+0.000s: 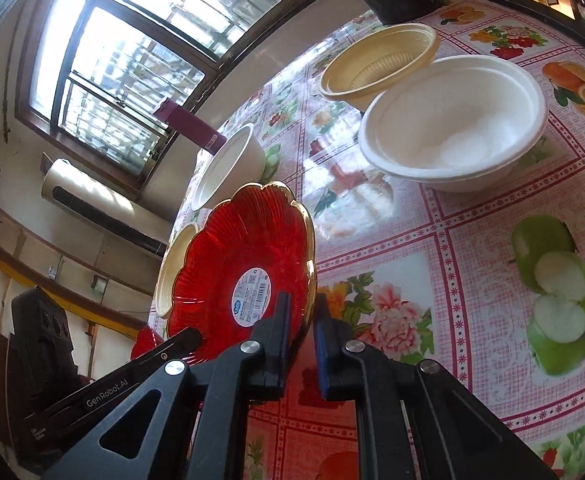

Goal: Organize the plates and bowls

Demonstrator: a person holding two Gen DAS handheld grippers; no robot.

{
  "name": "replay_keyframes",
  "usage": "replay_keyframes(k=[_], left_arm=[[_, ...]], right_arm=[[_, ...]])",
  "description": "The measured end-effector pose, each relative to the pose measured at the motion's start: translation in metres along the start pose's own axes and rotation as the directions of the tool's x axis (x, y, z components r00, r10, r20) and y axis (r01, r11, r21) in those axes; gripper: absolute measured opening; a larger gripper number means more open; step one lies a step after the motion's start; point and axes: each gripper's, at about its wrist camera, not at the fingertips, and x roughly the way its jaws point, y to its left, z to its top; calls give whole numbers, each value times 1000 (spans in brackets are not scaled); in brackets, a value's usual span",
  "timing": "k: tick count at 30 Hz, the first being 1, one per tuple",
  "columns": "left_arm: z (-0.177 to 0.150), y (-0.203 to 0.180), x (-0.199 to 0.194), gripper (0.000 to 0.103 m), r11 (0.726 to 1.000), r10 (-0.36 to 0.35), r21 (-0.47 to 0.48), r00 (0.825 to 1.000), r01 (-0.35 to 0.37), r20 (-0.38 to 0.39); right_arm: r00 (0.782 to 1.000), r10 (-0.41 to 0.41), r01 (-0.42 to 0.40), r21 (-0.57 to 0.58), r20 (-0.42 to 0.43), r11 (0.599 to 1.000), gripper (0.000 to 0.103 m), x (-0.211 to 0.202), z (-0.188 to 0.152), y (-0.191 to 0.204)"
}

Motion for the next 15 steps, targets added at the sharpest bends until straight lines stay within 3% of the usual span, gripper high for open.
replay_keyframes(k=[9,15], left_arm=[[-24,61,-70,13,992,88,-95,989,-77,122],[-42,122,-91,13,962,172,-235,975,-137,138]], right_arm=[[995,87,-95,-161,-57,982,10,12,-35,83],[982,94,-138,-280,-165,950,11,50,-70,146]])
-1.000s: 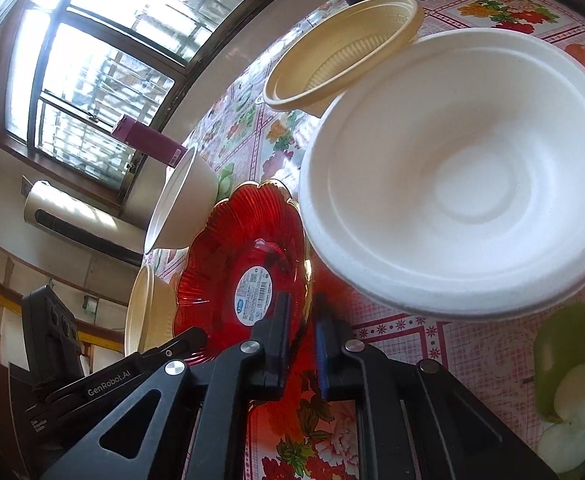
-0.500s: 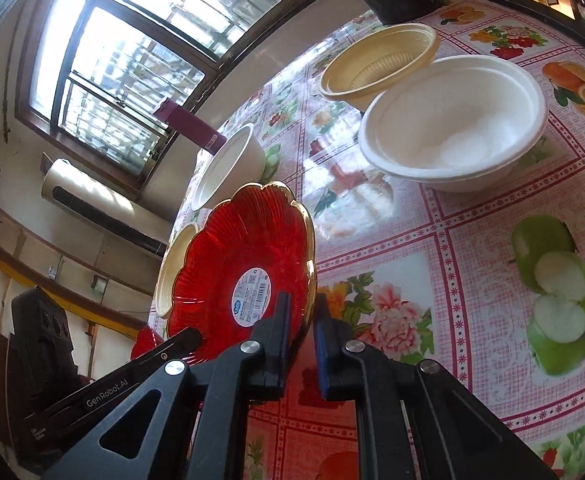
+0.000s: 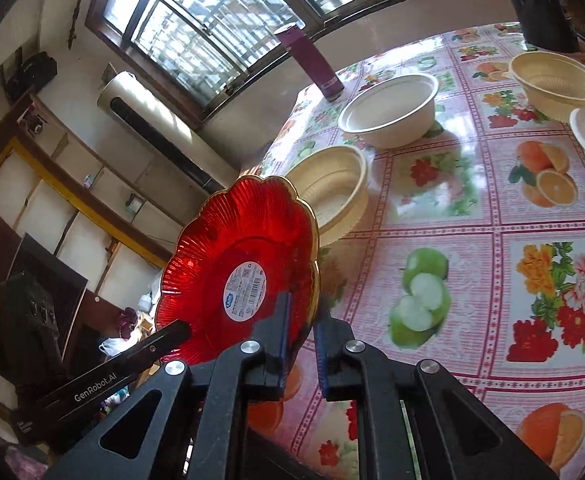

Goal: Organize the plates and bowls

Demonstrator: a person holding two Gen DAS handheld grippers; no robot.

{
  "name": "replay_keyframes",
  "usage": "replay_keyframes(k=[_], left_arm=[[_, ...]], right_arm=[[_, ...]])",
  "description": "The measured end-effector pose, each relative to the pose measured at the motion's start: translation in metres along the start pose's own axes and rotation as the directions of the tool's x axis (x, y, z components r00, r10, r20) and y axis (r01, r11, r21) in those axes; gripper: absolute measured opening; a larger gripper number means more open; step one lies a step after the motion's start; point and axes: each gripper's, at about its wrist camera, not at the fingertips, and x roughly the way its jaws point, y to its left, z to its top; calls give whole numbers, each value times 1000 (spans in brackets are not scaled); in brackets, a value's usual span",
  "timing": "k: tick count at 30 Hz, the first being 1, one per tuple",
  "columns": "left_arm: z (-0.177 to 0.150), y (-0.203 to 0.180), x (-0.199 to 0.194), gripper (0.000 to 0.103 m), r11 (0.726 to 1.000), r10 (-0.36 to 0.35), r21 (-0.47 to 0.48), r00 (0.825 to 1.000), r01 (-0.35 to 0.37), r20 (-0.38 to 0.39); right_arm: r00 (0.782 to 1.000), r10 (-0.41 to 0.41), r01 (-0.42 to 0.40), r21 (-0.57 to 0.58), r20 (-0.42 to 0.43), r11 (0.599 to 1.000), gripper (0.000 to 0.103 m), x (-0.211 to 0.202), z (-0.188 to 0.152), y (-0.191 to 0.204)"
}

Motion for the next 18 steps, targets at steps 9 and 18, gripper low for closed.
replay_keyframes(k=[9,18], left_arm=[[-7,73,11,15,988,111,-107,993,-115,-38],[-6,93,30,16,981,151,-106,983,-162,-103]], right_arm=[[991,-31,15,-122,-131,992,11,69,-19,60],[974,-126,90,-191,-186,978,14,103,-19,75]])
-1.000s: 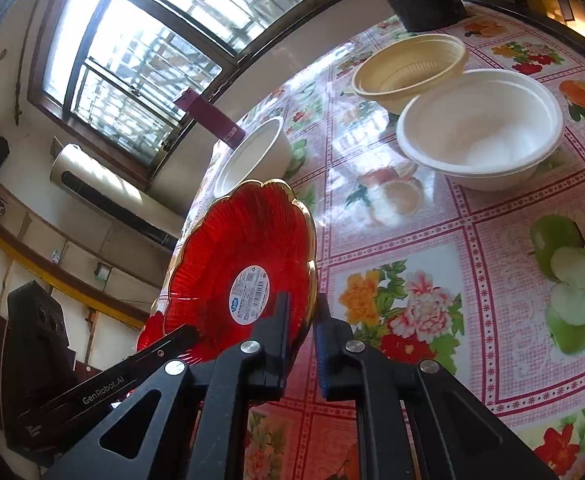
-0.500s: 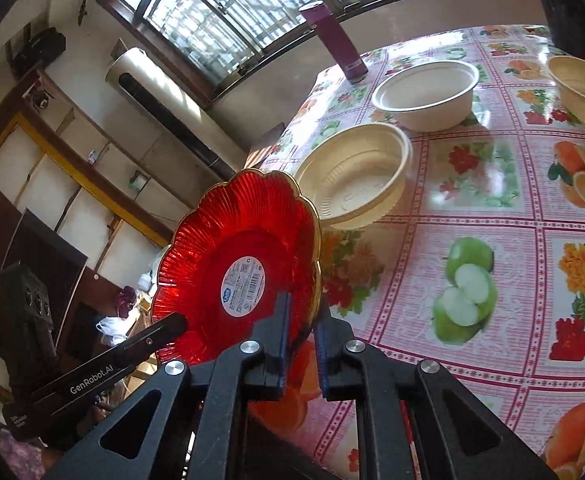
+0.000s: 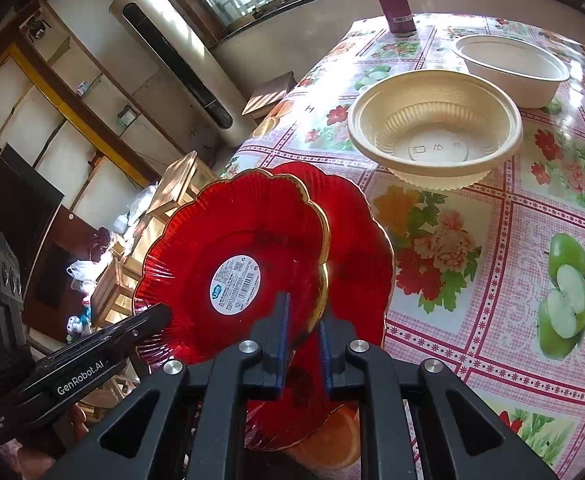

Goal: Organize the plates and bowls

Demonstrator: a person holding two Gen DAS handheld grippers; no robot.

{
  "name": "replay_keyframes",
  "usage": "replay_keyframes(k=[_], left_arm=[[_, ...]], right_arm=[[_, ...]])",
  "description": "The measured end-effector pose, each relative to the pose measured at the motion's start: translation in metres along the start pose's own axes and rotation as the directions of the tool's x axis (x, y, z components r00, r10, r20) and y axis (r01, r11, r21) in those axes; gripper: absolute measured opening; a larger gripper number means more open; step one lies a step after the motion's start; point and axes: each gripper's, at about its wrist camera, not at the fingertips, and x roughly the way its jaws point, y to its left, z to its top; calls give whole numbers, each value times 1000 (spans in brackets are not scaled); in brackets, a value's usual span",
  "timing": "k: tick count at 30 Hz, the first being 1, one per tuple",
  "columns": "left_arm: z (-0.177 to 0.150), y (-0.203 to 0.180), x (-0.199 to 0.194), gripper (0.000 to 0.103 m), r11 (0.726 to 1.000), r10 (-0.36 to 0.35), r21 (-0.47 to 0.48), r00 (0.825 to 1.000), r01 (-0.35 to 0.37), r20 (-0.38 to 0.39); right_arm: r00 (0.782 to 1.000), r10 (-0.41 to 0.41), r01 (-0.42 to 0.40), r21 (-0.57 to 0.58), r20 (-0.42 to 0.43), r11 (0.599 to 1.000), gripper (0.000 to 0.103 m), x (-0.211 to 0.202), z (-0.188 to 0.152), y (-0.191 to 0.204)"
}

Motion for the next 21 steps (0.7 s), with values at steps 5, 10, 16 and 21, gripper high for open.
replay_keyframes(k=[5,10,16,21], left_arm=[[3,4,1,18,1000,6,-11,1000,-6,-12],[0,12,-7,25,997,-60,-52,998,59,-28],[-2,-1,-29,37,999,-27,-26,998,28,50],[-6,-19,-53,64,1000,-24,3,987,24,159]], right_arm=[[998,-62,62,-46,11,997,18,2,1,12],[996,-87,89,-80,26,993,30,-8,1,13],[990,-101,113,-124,98,986,54,-39,-3,14],[975,-43,69,-113,216,991,62,-73,-10,-1]])
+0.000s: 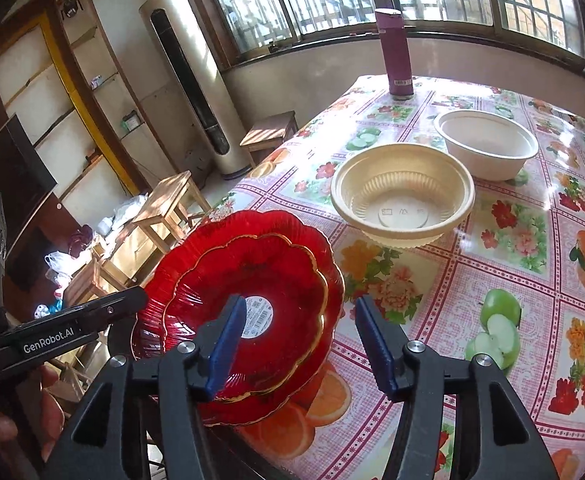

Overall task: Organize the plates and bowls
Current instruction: 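Open both tools and lift away from the red plate stack, then move both tools toward the beige plastic bowl on the table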

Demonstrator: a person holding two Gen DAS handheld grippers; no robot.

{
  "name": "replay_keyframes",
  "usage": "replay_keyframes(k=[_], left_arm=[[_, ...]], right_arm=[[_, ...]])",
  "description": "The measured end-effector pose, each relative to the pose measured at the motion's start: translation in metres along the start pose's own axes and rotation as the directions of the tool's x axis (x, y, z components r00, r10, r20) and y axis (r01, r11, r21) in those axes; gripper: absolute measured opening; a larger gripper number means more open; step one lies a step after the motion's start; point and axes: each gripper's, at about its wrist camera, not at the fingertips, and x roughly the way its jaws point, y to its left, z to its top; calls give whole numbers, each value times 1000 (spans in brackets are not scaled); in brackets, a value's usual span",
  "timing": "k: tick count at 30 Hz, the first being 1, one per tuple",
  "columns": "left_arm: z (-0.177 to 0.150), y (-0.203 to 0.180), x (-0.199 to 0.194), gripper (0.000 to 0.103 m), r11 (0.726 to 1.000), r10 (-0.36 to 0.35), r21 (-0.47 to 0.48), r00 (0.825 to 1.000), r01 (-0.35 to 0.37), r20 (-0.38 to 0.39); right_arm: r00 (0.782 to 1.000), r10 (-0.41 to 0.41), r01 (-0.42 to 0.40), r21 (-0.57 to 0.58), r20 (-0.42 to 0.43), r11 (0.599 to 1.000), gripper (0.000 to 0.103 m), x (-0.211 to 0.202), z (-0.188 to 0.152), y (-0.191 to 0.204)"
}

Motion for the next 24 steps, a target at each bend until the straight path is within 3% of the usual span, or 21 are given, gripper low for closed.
replay_keyframes(k=[4,8,12,18,24], left_arm=[[-10,-28,-17,65,996,7,86,993,-17,119],[-26,-73,-20,66,969,2,245,986,-43,166],[-44,-116,-17,67,927,-34,374,987,-27,156],[-66,-169,-10,73,870,-100,491,990,39,99],[-88,-209,0,73,811,-109,582,993,63,45]], right_arm=[[993,-31,30,11,114,999,70,-25,-11,-21],[981,-77,70,41,180,997,75,-44,-23,-48],[972,-131,111,106,196,988,79,-60,-31,-82],[953,-212,168,205,217,964,84,-90,-44,-135],[929,-272,195,293,250,936,84,-117,-61,-180]])
